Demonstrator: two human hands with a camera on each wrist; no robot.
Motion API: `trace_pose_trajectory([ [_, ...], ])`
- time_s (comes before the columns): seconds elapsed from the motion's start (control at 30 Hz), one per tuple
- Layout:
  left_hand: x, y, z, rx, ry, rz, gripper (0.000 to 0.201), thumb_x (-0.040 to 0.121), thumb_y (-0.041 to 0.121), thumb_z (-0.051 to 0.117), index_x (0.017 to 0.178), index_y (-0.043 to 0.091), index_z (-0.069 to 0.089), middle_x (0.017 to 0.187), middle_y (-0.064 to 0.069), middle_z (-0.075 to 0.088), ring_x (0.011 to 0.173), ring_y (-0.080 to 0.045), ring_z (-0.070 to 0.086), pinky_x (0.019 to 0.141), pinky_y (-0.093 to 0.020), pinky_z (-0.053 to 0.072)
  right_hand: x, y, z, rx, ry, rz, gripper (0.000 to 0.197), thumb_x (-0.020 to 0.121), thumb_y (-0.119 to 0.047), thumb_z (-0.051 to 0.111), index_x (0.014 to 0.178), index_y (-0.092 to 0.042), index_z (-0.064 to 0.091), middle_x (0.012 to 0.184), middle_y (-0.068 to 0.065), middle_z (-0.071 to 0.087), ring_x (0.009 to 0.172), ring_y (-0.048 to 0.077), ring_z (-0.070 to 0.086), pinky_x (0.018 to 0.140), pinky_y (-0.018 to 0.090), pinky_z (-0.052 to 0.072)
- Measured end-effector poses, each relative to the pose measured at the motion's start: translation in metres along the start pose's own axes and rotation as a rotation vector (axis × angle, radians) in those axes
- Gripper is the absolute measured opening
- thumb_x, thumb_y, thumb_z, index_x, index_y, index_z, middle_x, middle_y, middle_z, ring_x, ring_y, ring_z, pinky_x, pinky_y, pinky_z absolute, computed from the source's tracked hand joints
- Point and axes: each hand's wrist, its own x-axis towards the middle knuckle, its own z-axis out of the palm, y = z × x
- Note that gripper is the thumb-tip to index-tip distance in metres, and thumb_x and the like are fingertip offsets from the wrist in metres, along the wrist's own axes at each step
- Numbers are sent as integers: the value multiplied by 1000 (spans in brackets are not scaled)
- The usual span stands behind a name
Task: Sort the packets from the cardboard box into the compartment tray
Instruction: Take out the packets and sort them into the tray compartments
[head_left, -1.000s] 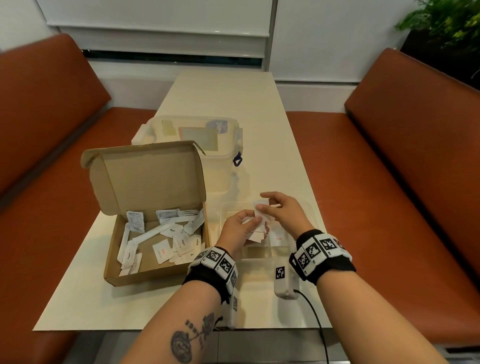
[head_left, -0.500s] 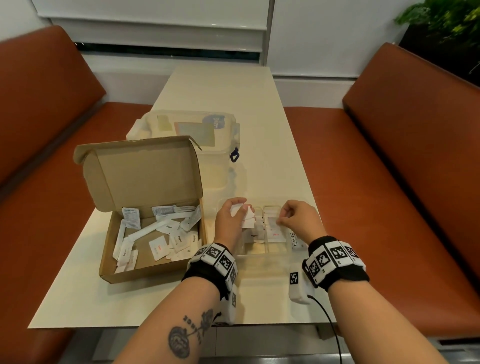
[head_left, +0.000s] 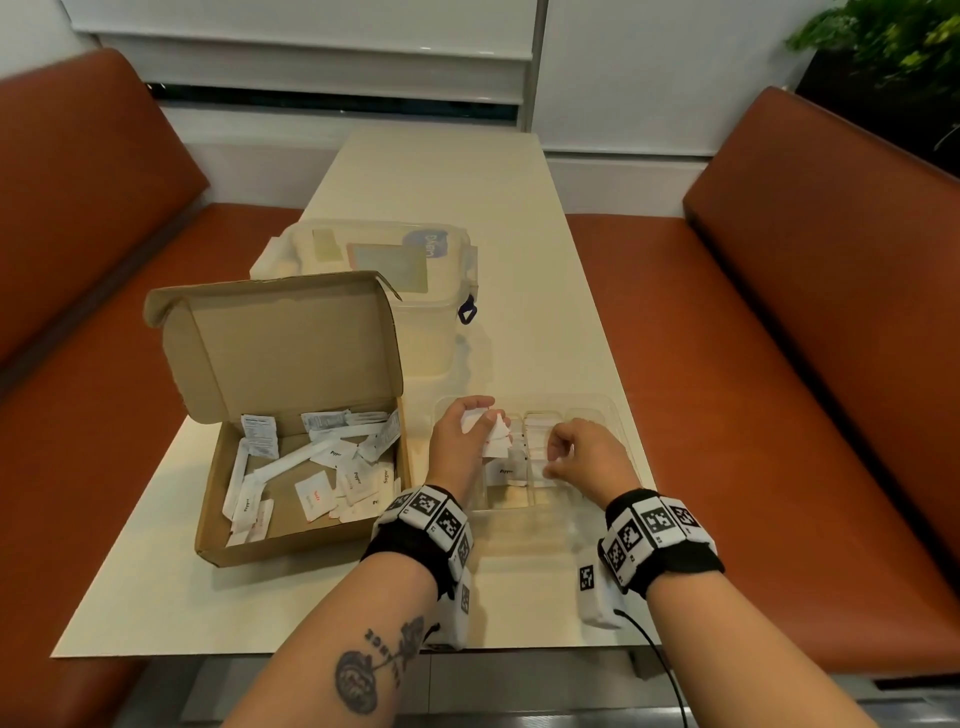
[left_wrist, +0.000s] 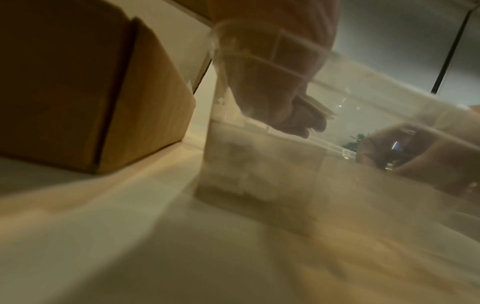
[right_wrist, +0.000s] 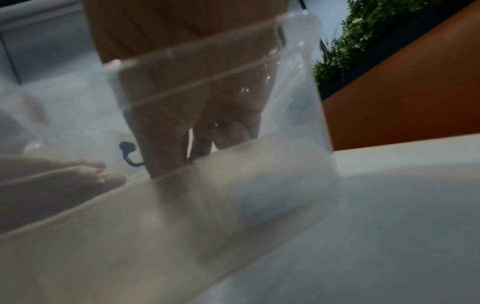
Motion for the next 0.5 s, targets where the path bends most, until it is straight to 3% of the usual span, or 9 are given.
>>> trace_pose_trajectory([
  [0.2,1,-1,1,-33,-33,-35,11,95,15,55,101,22,61,102,-14,70,89,-25,68,77,-40,55,0,4,4,-21,-4,-22,30,70,-13,77,74,-23,49,85,-3,54,76,13,49,62,22,37],
  [0.37,1,4,3,-202,-43,-146,16,98,20,47,99,13,61,74,-6,72,71,-20,67,59,-27,54,2,5,7,-29,8,-8,33,72,-11,75,69,-24,44,84,-2,52,72,14,48,57,18,32],
  [0.5,1,8,4,-285,-59,-223,33,101,32,37,100,9,60,77,-14,70,67,-22,66,59,-27,53,3,6,8,-36,17,-3,28,73,-11,74,72,-20,47,86,-1,53,73,14,48,58,19,34],
])
